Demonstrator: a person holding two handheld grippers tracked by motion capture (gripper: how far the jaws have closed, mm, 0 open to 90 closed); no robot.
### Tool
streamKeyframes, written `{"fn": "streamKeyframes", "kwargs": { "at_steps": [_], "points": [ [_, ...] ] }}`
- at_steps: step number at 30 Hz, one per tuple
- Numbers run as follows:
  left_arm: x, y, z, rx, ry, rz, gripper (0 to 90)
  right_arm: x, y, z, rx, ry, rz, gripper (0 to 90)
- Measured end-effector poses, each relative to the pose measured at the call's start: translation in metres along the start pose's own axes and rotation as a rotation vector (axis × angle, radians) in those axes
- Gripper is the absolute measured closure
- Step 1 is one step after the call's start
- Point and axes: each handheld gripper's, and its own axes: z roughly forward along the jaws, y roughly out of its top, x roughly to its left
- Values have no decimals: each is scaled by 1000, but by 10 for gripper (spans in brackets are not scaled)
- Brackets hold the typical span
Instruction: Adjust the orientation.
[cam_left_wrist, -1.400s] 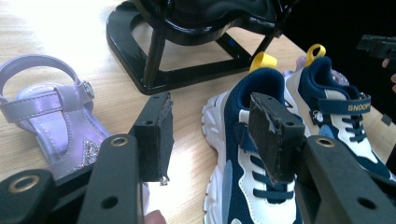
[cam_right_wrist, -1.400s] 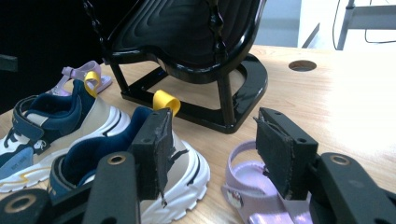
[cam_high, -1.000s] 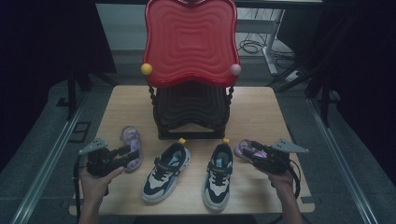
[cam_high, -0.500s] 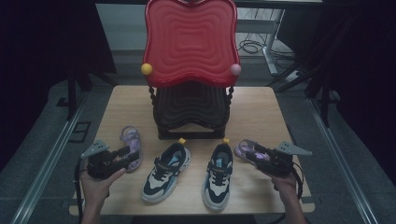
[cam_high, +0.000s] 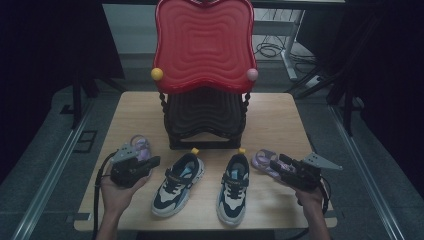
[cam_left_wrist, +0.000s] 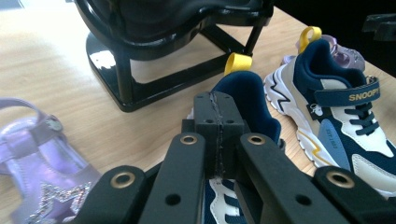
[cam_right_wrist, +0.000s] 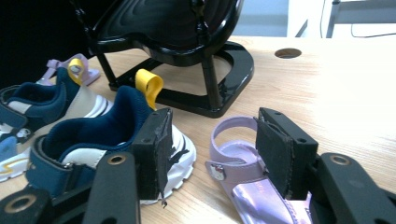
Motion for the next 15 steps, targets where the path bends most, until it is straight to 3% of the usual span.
{"fn": "streamKeyframes", "kwargs": {
  "at_steps": [3, 7, 15],
  "points": [
    [6, -3, 8, 14, -7, -21, 900, -1, -1, 2, 8, -10, -1, 458],
    [12, -11, 16, 17, 33, -33, 900, -1, -3, 4, 22, -8, -7, 458],
    [26, -30, 33, 83, 53, -59, 900, 7, -7, 8, 43, -3, -22, 457]
  ]
}}
